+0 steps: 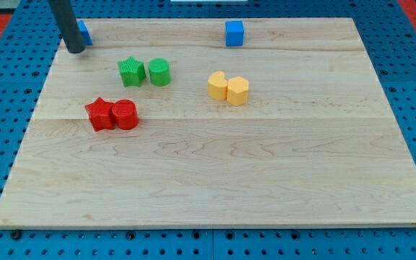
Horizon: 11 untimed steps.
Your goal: Slide the cube to the top left of the heart
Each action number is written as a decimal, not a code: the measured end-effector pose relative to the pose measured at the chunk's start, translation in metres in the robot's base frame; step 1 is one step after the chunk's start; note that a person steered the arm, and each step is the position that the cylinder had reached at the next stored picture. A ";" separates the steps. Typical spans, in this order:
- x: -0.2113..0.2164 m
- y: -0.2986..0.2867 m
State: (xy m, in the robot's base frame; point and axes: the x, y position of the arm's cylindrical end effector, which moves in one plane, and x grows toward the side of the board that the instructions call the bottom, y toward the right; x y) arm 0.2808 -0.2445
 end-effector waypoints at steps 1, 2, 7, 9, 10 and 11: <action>0.000 0.000; 0.003 0.033; -0.012 0.211; -0.088 0.236; -0.087 0.278; -0.075 0.324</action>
